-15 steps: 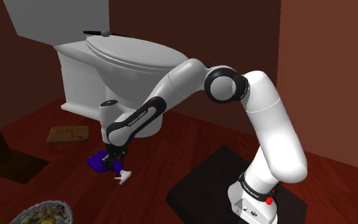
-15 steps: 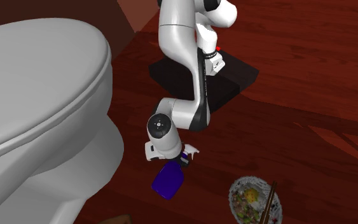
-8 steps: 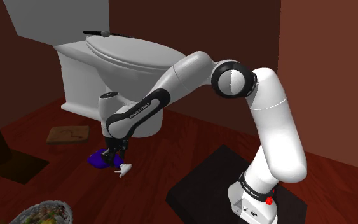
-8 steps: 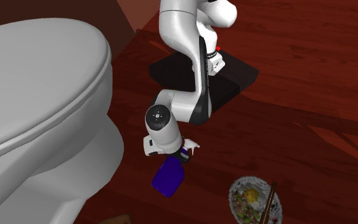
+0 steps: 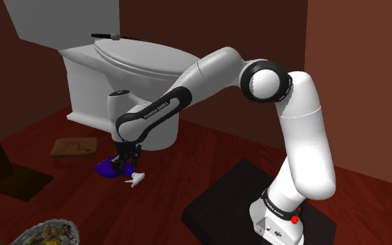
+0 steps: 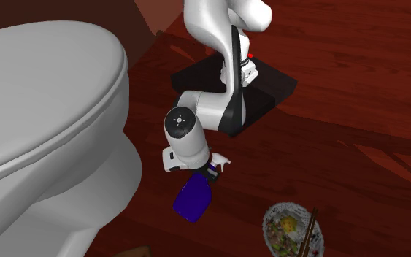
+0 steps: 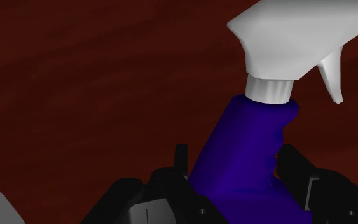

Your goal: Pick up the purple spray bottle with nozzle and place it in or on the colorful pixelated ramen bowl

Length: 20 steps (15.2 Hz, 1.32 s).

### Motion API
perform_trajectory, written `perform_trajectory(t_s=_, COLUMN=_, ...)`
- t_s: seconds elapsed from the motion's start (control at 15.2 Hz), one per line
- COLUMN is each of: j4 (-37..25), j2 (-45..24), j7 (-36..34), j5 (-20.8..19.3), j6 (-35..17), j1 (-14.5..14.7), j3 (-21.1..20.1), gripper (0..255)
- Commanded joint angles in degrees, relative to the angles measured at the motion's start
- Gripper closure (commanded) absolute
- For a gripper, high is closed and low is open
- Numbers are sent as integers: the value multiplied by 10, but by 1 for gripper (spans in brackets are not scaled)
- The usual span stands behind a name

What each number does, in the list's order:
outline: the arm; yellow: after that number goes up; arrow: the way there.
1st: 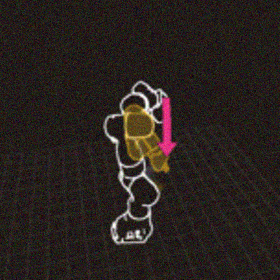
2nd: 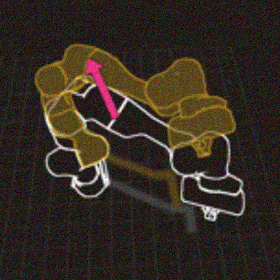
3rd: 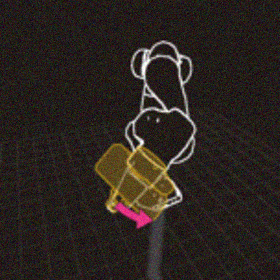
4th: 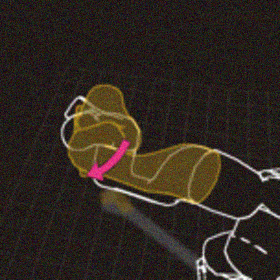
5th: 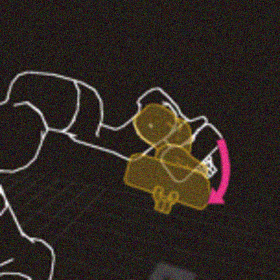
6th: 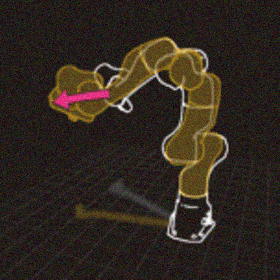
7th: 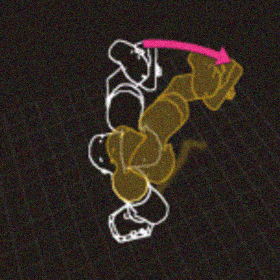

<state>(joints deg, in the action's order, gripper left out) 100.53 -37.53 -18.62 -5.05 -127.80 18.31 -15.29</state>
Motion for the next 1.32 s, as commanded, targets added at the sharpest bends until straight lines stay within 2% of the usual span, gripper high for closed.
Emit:
perform_trajectory(t_s=0.0, j4=-2, j2=9, j7=1, j5=2, j6=12, j1=-1, j3=-2, gripper=255)
perform_trajectory(t_s=0.73, j4=-7, j2=61, j7=4, j5=15, j6=67, j1=-8, j3=-11, gripper=255)
perform_trajectory(t_s=1.25, j4=-78, j2=18, j7=-88, j5=7, j6=89, j1=71, j3=-29, gripper=255)
